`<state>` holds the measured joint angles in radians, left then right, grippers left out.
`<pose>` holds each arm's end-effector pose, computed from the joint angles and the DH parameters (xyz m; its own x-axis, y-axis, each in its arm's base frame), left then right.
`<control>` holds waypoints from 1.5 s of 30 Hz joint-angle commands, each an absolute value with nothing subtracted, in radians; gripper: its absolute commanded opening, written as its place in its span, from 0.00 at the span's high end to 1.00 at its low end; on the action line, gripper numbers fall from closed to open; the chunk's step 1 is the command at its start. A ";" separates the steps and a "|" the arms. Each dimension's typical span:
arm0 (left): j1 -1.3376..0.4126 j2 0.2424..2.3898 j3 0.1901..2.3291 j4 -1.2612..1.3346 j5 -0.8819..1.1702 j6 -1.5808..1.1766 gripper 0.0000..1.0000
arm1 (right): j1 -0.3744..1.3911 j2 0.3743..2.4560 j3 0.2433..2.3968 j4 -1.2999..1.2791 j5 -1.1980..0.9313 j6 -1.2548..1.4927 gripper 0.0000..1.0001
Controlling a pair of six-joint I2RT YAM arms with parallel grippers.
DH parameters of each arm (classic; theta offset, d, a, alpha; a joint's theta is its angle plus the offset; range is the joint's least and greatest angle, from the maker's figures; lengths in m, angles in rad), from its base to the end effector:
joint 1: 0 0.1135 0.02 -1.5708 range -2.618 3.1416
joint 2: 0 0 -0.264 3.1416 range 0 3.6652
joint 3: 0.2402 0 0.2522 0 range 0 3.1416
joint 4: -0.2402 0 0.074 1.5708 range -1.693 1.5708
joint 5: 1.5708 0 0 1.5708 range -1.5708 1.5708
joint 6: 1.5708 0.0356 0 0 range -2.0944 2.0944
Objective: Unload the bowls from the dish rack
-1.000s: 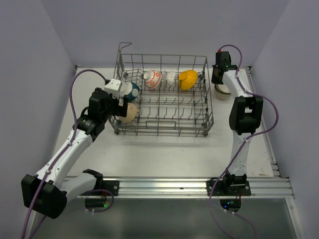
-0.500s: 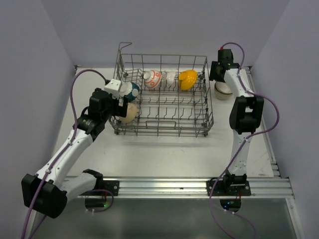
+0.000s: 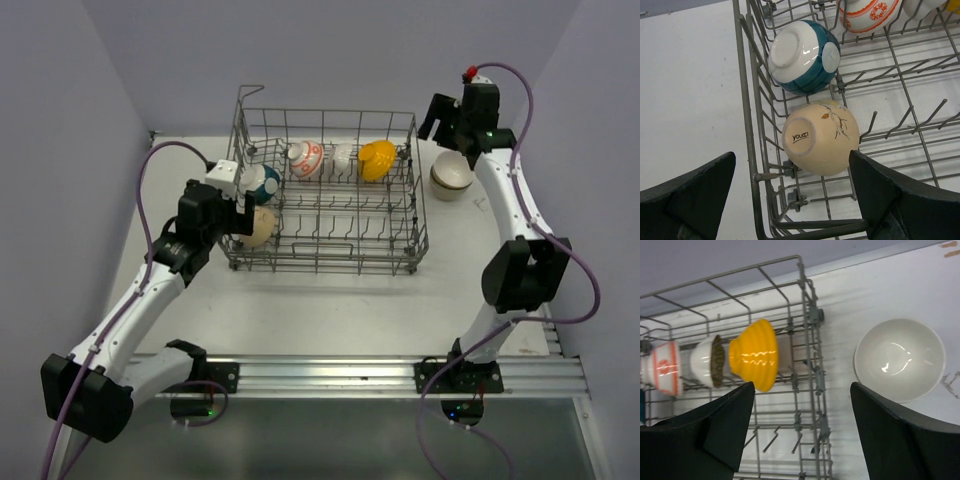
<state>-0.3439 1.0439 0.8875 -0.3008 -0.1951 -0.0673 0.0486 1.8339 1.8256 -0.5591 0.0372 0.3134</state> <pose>0.2248 -0.0732 0.3147 -0.4259 0.0825 -0.9010 0.1387 0.9900 0.0250 0.4261 0.0194 0.3675 -0.5160 0.2834 -0.8084 0.1491 0.9590 0.2410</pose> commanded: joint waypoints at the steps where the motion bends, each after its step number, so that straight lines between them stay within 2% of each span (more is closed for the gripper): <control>1: -0.345 1.023 0.893 -0.258 -0.224 -0.075 0.00 | 0.072 1.720 1.705 -0.448 -0.109 0.403 0.18; 4: -0.344 1.025 0.899 -0.264 -0.218 -0.071 0.04 | 0.138 1.646 1.567 -0.313 -0.218 0.452 0.19; 8: -0.345 0.999 0.879 -0.230 -0.155 -0.054 0.12 | 0.283 1.597 1.490 -0.243 -0.201 0.471 0.18; 12: -0.345 1.011 0.890 -0.241 -0.112 -0.041 0.33 | 0.447 1.618 1.476 -0.206 -0.225 0.486 0.16; 18: -0.347 1.031 0.899 -0.249 -0.072 -0.035 0.53 | 0.599 1.690 1.439 -0.118 -0.238 0.558 0.11; 25: -0.359 1.019 0.899 -0.242 -0.055 -0.035 0.50 | 0.735 1.816 1.440 -0.026 -0.310 0.666 0.01; 29: -0.362 1.017 0.899 -0.244 -0.048 -0.038 0.44 | 0.784 1.859 1.443 -0.006 -0.298 0.725 0.02; 45: -0.365 0.991 0.902 -0.239 -0.005 -0.043 0.32 | 0.819 1.962 1.459 0.063 -0.210 0.870 0.02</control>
<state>-0.3447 1.0275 0.8837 -0.2974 -0.1329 -0.0620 0.8181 1.9511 1.4425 -0.0055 -0.2413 0.8314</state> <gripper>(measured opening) 0.740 0.985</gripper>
